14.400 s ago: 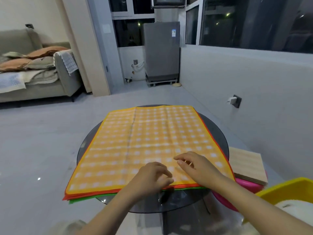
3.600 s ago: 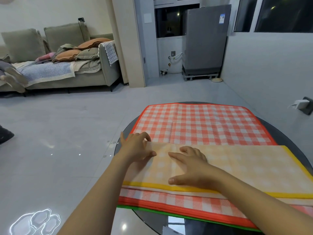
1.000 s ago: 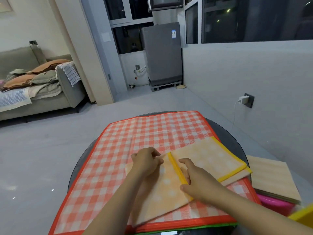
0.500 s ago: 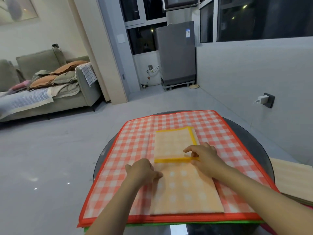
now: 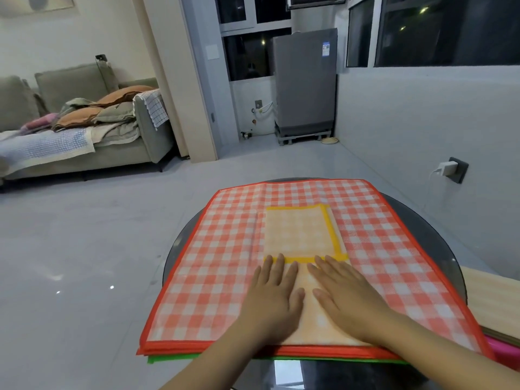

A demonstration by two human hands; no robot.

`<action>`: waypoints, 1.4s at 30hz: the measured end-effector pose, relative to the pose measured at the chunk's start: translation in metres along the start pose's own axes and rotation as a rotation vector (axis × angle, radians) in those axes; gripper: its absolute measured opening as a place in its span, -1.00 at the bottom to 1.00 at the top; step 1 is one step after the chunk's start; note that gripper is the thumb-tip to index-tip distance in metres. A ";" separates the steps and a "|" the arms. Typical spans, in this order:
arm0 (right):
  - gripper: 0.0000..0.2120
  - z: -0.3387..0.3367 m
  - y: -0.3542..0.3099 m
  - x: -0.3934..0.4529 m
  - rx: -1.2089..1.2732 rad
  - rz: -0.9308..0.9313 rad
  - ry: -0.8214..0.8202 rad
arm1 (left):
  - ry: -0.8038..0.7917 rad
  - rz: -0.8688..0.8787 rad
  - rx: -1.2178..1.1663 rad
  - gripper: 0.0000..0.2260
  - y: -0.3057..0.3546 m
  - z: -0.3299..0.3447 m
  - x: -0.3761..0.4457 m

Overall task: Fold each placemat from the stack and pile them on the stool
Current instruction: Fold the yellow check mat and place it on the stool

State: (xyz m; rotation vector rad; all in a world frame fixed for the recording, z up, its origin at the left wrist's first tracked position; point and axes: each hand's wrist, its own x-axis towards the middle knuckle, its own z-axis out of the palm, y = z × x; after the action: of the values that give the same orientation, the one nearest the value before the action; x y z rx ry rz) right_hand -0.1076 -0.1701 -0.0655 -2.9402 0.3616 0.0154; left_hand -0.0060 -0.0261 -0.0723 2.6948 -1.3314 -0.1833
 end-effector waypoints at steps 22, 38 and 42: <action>-0.34 -0.036 0.010 0.011 0.071 0.087 0.109 | 0.295 -0.101 0.022 -0.55 0.008 -0.018 0.021; -0.77 -0.045 0.031 0.063 0.670 0.574 0.141 | 0.274 -0.516 -0.530 -0.68 -0.024 -0.031 0.082; -0.75 -0.040 0.036 0.072 0.666 0.596 0.178 | 0.234 -0.562 -0.477 -0.66 -0.027 -0.032 0.090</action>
State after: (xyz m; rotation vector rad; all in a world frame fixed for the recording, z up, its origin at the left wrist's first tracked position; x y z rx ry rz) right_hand -0.0467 -0.2284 -0.0345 -2.0992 1.0261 -0.2385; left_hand 0.0744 -0.0793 -0.0498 2.4928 -0.3770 -0.1980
